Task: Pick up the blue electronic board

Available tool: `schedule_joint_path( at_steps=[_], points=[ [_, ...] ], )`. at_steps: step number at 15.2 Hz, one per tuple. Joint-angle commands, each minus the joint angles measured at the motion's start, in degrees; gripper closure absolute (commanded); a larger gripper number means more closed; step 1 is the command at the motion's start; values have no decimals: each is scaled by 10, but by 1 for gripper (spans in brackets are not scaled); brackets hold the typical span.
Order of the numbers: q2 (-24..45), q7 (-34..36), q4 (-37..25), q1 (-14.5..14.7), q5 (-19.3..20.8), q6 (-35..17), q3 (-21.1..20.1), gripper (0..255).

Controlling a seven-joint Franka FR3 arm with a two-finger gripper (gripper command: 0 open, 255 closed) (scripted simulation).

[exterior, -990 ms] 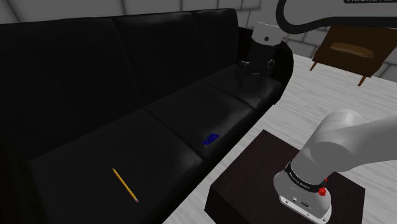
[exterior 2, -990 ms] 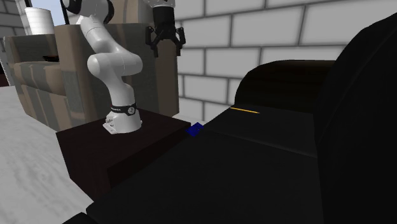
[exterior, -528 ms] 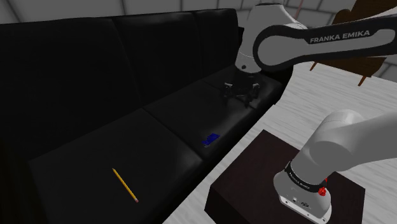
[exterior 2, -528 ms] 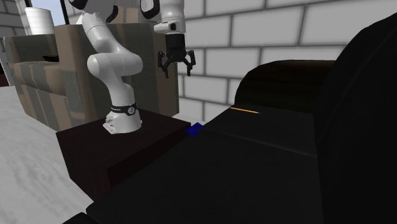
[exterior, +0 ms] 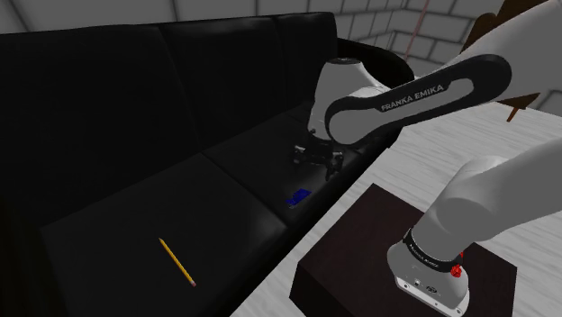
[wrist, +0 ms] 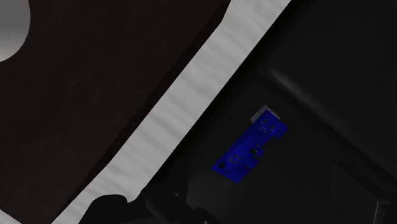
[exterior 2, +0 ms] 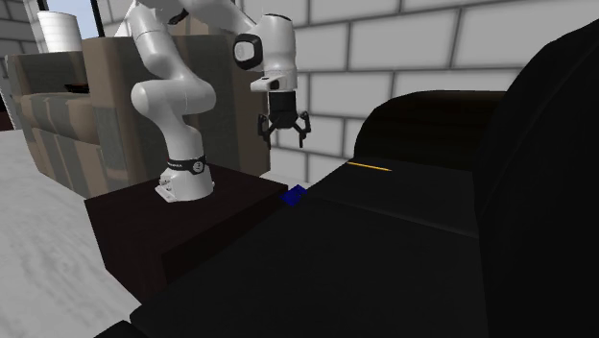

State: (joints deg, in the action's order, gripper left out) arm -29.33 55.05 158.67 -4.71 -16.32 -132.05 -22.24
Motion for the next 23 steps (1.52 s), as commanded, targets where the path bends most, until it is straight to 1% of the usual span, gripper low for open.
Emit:
schedule_joint_path(
  at_steps=[1,4,6,7,8,12,15,16,17,18,23],
  points=[
    [47,50,1,-10,-6,-53,-28,0],
    [131,130,-8,-36,7,-130,-69,0],
    [191,196,-18,-61,37,-179,-97,0],
    [223,235,-25,-75,62,-203,-110,0],
    [240,257,-29,-82,78,-215,-115,0],
    [284,292,-26,-92,127,-256,-117,0],
    [320,329,-27,-96,179,-285,-110,0],
    [326,336,-27,-95,190,-291,-107,0],
    [326,336,-27,-95,190,-291,-107,0],
    [325,335,-27,-94,188,-290,-108,255],
    [325,335,-27,-95,188,-290,-107,255]
  ],
)
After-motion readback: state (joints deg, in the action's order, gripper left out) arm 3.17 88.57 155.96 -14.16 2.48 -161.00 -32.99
